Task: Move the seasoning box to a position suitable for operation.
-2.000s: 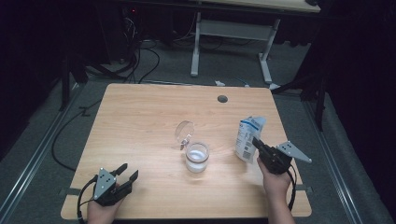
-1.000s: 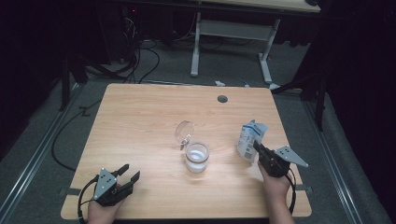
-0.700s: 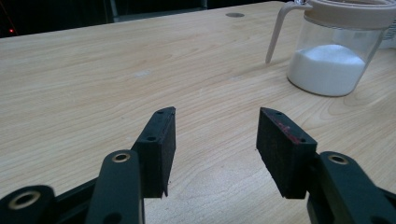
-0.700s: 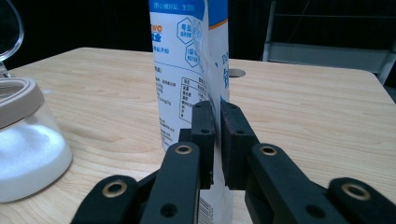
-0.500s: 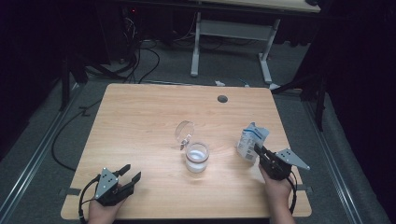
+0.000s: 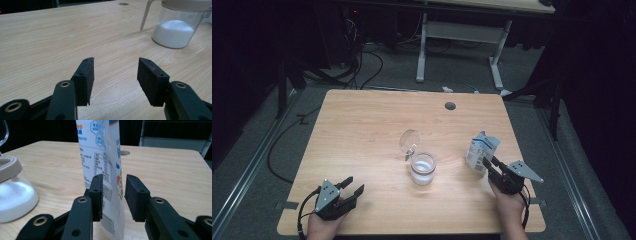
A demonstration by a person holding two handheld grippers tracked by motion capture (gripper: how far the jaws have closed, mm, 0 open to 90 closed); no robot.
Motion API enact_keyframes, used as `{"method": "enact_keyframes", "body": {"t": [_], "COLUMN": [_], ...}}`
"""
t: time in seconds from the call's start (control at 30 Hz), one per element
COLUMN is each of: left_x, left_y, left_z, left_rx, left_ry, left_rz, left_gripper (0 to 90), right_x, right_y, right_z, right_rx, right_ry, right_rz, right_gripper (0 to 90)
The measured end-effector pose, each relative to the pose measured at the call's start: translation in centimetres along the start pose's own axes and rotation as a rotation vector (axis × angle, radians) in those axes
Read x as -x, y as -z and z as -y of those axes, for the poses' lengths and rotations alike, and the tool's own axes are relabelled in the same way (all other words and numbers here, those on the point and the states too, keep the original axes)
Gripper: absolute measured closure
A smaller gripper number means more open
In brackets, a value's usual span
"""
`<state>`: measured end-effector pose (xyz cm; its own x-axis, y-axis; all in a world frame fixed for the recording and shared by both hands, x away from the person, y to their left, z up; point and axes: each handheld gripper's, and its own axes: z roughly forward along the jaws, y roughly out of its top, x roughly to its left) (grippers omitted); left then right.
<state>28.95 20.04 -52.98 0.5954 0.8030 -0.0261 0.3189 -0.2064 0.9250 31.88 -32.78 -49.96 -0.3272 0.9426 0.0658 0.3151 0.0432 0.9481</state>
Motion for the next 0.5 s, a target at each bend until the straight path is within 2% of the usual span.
{"method": "enact_keyframes", "body": {"t": [0.3, 0.5], "left_x": [0.1, 0.4], "left_y": [-0.5, -1.0], "left_z": [-0.2, -0.5], "left_rx": [-0.014, -0.027], "left_ry": [0.020, 0.008], "left_rz": [0.024, 0.018], "left_gripper": [48.1, 47.9], "right_x": [-0.1, -0.3], "right_y": [1.1, 1.6], "right_z": [0.7, 1.5], "right_rx": [-0.035, -0.061], "right_ry": [0.013, 0.022], "right_rz": [0.030, 0.039], "right_gripper": [66.3, 65.2]}}
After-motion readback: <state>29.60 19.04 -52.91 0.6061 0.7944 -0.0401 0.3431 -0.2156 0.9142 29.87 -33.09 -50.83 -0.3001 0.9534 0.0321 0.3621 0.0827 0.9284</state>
